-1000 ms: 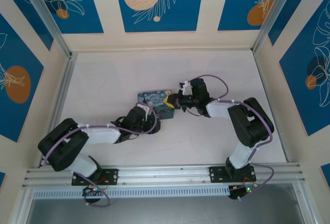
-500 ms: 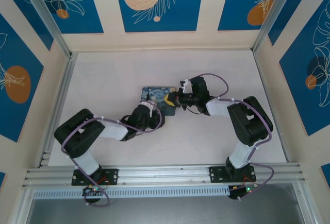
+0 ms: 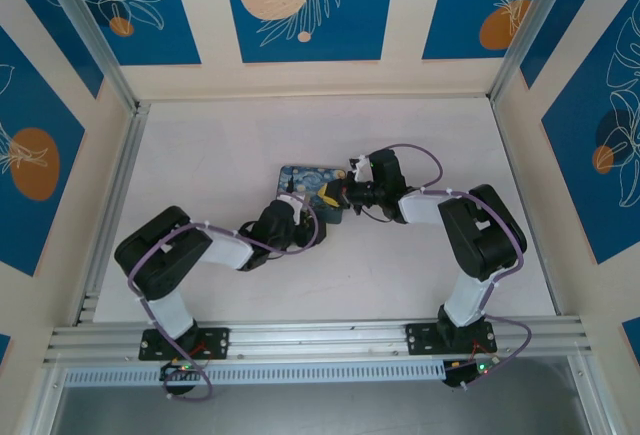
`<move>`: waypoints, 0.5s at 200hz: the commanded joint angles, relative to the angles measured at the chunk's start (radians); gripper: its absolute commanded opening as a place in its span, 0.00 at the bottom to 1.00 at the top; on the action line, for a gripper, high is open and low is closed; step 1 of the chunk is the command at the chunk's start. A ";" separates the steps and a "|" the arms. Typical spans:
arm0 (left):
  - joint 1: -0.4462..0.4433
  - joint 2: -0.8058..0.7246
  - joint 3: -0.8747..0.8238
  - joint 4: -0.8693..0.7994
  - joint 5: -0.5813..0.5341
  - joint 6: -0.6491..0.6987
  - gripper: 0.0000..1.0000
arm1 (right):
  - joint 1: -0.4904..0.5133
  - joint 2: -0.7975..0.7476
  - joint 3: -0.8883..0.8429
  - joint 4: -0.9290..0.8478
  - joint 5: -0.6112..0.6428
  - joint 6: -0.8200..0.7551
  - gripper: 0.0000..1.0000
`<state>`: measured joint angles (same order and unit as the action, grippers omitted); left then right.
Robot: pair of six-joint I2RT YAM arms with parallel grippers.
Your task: Unlock the padlock with the key
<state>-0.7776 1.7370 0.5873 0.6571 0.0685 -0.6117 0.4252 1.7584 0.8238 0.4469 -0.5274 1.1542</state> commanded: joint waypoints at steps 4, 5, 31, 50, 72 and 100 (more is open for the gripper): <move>-0.007 0.022 0.003 0.107 0.047 -0.072 0.57 | -0.008 0.011 0.021 -0.022 -0.007 -0.011 0.00; -0.006 0.022 0.001 0.110 0.047 -0.075 0.57 | -0.008 0.012 0.021 -0.023 -0.006 -0.011 0.00; -0.006 0.034 -0.005 0.154 0.041 -0.128 0.57 | -0.011 0.012 0.016 -0.022 -0.006 -0.012 0.00; -0.003 0.055 -0.010 0.199 0.031 -0.169 0.57 | -0.010 0.015 0.014 -0.021 -0.006 -0.011 0.00; 0.001 0.087 -0.023 0.263 0.030 -0.225 0.57 | -0.012 0.012 0.012 -0.018 -0.007 -0.008 0.00; 0.001 0.114 -0.029 0.317 0.027 -0.276 0.54 | -0.015 0.009 0.009 -0.018 -0.010 -0.010 0.00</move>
<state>-0.7765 1.8183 0.5732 0.8761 0.0849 -0.8173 0.4168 1.7584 0.8238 0.4469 -0.5274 1.1542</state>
